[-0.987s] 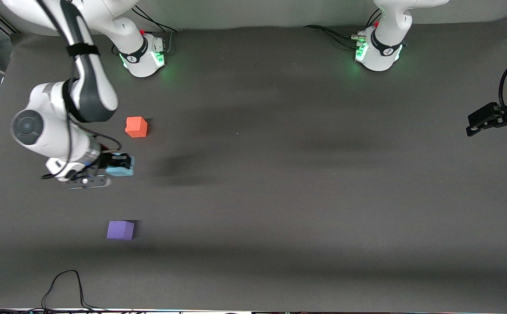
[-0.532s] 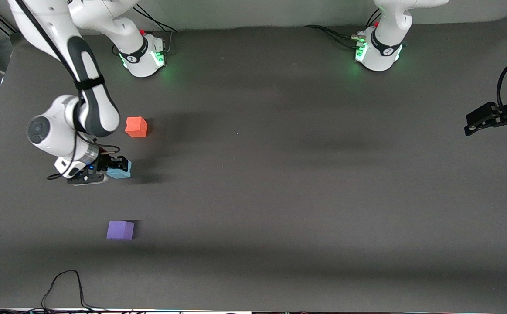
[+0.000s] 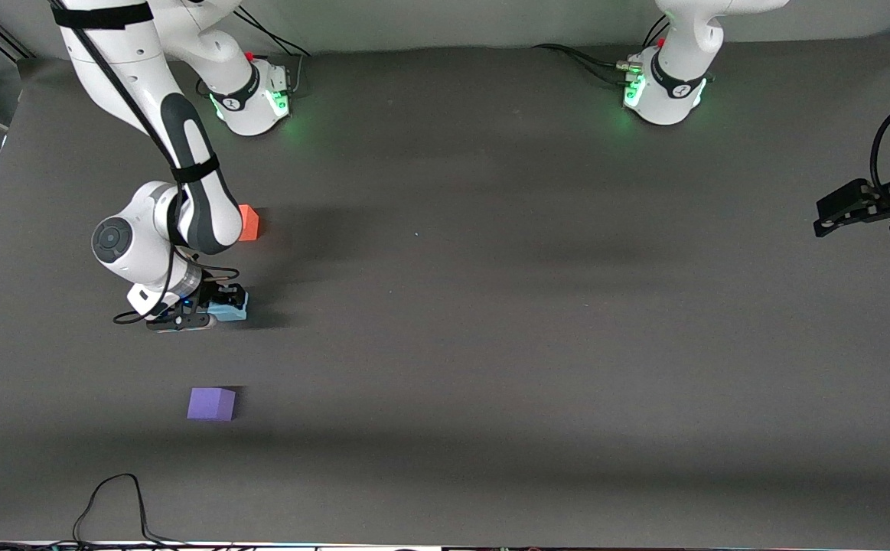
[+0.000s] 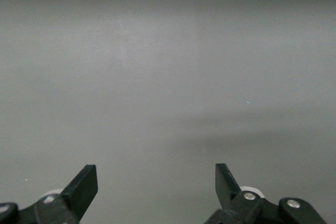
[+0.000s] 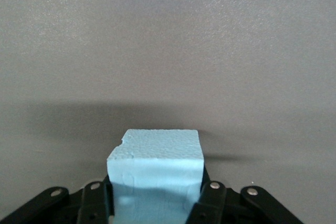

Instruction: Place blue block between orange and purple blocks

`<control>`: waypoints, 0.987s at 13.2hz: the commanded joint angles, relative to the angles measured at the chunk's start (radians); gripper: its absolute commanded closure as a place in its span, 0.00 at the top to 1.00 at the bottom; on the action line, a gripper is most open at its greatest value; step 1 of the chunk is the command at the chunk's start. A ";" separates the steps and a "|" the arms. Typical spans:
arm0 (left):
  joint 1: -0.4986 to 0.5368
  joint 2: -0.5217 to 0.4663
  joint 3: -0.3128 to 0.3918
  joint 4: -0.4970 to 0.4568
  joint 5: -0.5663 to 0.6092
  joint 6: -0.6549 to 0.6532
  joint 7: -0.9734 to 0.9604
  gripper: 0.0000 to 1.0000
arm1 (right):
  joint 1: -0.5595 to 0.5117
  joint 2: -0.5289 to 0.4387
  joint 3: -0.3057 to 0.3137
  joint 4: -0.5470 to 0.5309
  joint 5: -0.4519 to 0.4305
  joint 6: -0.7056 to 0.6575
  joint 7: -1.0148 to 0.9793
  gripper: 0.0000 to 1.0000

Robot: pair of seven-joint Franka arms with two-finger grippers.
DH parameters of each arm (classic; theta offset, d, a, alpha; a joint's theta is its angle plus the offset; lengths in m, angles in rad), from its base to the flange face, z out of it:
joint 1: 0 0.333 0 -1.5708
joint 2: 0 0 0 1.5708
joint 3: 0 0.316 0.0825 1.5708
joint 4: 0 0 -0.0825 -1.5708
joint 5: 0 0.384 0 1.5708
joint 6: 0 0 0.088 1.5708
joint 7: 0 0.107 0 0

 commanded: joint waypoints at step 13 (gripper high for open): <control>-0.015 -0.016 0.008 -0.019 0.006 -0.012 0.005 1.00 | 0.004 -0.480 0.026 0.241 -0.351 -0.650 0.308 1.00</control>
